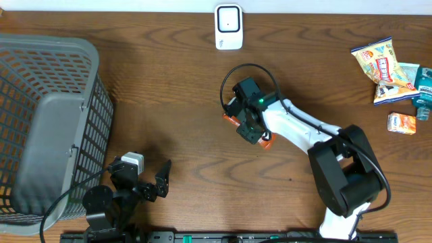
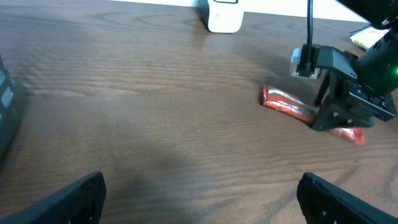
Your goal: Scan the item barcode
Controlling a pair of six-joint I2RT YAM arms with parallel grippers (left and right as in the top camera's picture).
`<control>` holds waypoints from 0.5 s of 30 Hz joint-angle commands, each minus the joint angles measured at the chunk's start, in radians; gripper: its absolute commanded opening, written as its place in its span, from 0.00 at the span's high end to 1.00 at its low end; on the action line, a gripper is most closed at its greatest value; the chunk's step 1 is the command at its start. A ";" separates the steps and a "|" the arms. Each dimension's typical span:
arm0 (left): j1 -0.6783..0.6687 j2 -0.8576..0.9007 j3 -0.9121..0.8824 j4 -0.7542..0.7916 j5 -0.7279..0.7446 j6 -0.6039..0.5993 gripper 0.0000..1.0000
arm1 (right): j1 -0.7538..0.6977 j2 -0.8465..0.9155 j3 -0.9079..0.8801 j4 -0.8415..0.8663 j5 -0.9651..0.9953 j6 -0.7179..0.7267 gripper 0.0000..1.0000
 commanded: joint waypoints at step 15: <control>-0.004 -0.005 0.003 0.004 -0.002 0.006 0.02 | 0.016 -0.165 0.160 -0.106 0.040 -0.124 0.99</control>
